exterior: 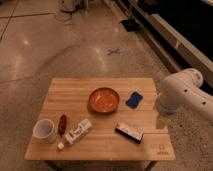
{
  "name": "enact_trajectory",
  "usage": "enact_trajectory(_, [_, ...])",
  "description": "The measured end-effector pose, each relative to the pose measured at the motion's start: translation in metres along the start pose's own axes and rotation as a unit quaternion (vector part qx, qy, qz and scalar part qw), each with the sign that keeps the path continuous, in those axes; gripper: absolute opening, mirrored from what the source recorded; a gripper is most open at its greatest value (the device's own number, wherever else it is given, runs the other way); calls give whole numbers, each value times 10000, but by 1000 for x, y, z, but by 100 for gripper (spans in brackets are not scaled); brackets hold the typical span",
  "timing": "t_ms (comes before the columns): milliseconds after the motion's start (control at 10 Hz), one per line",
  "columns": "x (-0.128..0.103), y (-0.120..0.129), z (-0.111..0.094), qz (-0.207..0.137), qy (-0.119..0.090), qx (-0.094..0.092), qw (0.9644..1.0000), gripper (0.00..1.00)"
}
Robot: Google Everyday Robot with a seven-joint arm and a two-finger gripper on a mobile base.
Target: Place the eraser in the ceramic cup
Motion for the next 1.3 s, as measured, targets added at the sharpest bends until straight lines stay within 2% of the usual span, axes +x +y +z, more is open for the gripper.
enact_trajectory(300, [-48,1,20,98,-211,-26,9997,65])
enact_trajectory(600, [-80,-6,49,277,-351,-4,9990,65])
enact_trajectory(900, [-95,-10,80,489,-319,-19,9983,65])
enact_trajectory(1300, [-102,-13,121,714,-186,-200,9971,65])
